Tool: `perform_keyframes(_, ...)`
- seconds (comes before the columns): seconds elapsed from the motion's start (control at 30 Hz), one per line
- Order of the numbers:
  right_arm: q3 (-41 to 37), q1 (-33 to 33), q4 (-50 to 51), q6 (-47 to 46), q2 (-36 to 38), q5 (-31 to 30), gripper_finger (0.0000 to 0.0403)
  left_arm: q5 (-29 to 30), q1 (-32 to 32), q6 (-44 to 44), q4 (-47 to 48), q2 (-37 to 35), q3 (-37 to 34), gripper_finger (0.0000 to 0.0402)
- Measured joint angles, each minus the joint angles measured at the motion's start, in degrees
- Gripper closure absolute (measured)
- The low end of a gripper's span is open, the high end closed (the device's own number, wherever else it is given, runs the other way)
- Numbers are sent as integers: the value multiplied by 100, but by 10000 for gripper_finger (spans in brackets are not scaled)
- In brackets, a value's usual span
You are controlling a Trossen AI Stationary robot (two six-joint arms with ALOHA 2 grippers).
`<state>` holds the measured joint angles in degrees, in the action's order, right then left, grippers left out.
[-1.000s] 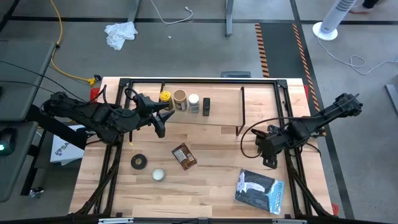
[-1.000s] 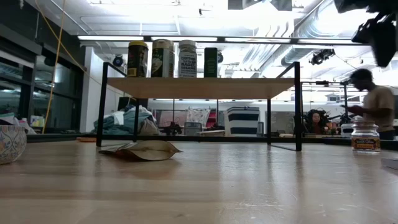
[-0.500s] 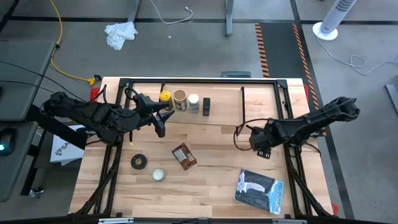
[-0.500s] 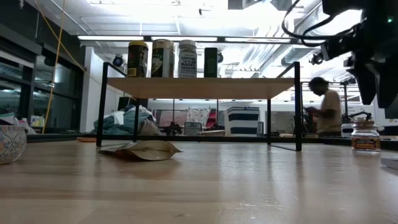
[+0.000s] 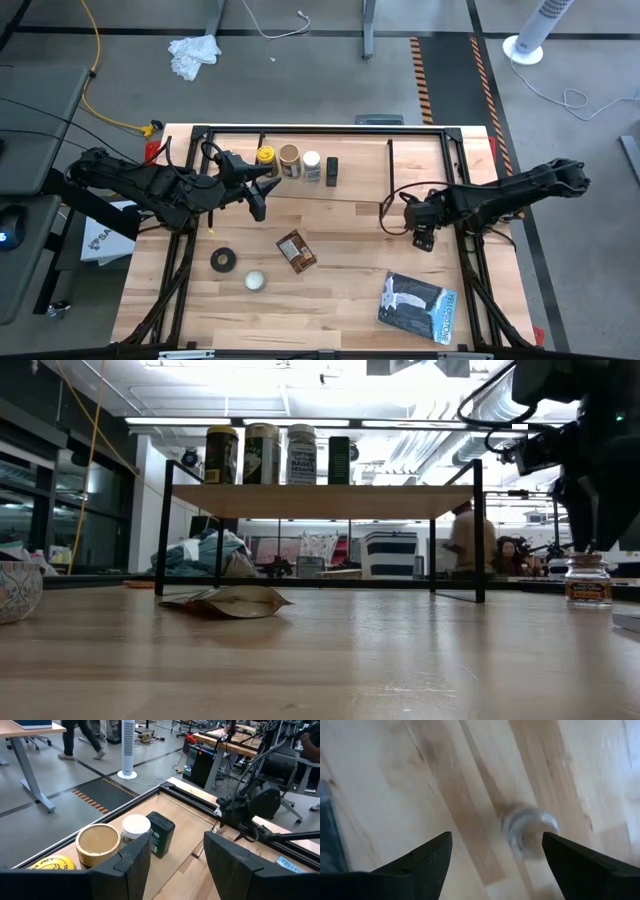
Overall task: Shelf spices
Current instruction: Put the brown seasoning bottle on the shelf
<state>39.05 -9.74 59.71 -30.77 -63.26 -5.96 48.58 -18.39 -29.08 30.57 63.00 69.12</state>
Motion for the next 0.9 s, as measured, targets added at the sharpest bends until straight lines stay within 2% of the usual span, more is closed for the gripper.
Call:
perform_keyframes(0.17, -205, 11, -432, 118, -70, -362, 96, 0, 0, -49, -1, 0, 0, 222)
perform_keyframes(0.4, -387, 14, -418, -548, -118, -945, 96, 2, 0, -219, -43, 0, 0, 222)
perform_keyframes(0.8, 250, 39, -523, -799, -133, -769, 96, 45, 0, -294, -87, 0, 0, 222)
perform_keyframes(0.9, 392, 39, -360, -1016, -129, -1040, 96, 46, 0, -389, -85, 0, 0, 222)
